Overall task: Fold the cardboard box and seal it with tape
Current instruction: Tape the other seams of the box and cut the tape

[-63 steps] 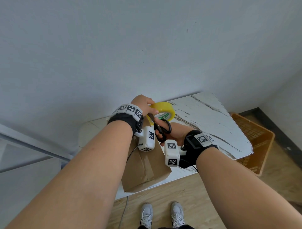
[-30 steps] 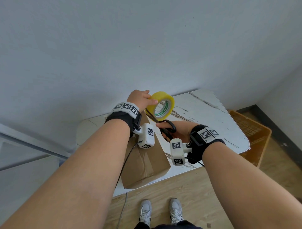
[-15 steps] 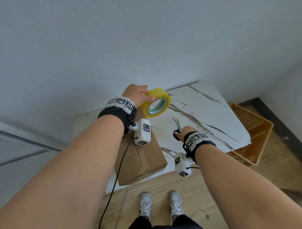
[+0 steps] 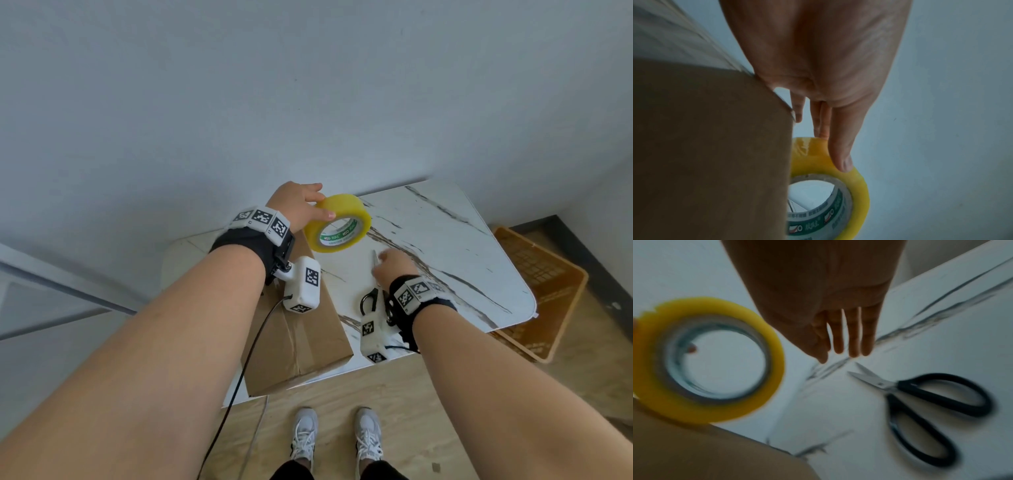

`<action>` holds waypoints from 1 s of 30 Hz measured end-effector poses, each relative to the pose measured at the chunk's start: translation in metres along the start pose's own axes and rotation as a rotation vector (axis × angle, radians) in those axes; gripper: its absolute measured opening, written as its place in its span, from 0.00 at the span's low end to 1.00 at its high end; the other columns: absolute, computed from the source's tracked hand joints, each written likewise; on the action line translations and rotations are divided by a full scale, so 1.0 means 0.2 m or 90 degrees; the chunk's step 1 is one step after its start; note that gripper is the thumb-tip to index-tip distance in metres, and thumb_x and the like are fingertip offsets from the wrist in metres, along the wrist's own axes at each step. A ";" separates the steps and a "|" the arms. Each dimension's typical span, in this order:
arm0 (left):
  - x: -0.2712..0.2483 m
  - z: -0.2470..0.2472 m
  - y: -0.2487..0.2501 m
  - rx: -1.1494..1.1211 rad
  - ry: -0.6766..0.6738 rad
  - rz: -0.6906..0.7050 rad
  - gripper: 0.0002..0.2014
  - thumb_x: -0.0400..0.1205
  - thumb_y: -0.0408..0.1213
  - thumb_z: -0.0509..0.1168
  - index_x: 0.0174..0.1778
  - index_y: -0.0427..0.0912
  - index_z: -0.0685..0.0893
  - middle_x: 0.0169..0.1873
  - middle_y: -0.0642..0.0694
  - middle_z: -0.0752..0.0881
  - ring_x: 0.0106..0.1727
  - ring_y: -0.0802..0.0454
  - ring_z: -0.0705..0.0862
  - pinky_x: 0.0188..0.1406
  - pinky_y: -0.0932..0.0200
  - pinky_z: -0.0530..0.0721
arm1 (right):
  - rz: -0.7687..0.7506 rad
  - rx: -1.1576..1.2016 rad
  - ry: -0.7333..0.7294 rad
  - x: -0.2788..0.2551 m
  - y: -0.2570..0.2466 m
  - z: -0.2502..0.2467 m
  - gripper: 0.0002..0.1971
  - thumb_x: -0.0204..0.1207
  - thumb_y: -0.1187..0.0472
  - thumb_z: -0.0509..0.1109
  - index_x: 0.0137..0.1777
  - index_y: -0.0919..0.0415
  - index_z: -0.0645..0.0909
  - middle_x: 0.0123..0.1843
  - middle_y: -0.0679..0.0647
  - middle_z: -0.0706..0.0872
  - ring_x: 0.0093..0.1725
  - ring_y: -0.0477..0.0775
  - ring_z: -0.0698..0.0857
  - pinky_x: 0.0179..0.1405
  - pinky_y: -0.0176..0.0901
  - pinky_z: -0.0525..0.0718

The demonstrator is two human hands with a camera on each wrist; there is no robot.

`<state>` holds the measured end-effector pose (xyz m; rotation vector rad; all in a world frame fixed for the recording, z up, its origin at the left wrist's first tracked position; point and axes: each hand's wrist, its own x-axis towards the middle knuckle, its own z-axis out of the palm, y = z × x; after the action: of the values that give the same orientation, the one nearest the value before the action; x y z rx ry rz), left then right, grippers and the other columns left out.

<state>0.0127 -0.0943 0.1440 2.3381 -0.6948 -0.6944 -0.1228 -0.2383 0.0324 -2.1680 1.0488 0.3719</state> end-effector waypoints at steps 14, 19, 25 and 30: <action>-0.09 0.01 0.06 0.129 -0.021 -0.020 0.29 0.78 0.56 0.64 0.77 0.59 0.70 0.81 0.51 0.63 0.82 0.48 0.61 0.81 0.39 0.55 | -0.168 0.121 0.053 -0.09 -0.17 -0.16 0.30 0.55 0.41 0.75 0.59 0.44 0.77 0.52 0.55 0.85 0.57 0.59 0.81 0.54 0.56 0.84; -0.14 -0.03 0.04 0.058 0.052 -0.119 0.21 0.87 0.32 0.49 0.77 0.45 0.70 0.79 0.44 0.67 0.79 0.45 0.66 0.80 0.49 0.59 | -0.098 0.152 0.023 -0.12 -0.09 -0.13 0.25 0.62 0.48 0.80 0.55 0.54 0.74 0.47 0.53 0.83 0.47 0.58 0.84 0.50 0.57 0.86; -0.25 -0.01 0.04 0.065 0.022 -0.184 0.26 0.80 0.28 0.56 0.75 0.49 0.69 0.68 0.45 0.77 0.74 0.43 0.69 0.81 0.44 0.54 | -0.047 0.078 0.005 -0.11 0.01 -0.06 0.20 0.72 0.62 0.67 0.64 0.54 0.78 0.56 0.56 0.85 0.53 0.59 0.84 0.50 0.48 0.82; -0.22 -0.01 0.02 0.017 -0.008 -0.151 0.33 0.75 0.26 0.61 0.78 0.46 0.65 0.74 0.47 0.73 0.75 0.45 0.71 0.81 0.45 0.59 | -0.013 -0.055 0.054 -0.09 0.10 0.03 0.19 0.76 0.65 0.64 0.65 0.50 0.79 0.60 0.56 0.85 0.64 0.64 0.81 0.58 0.48 0.80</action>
<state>-0.0191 -0.0705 0.1612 2.4673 -0.4385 -0.8074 -0.1505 -0.2318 0.0277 -2.2875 1.0732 0.3234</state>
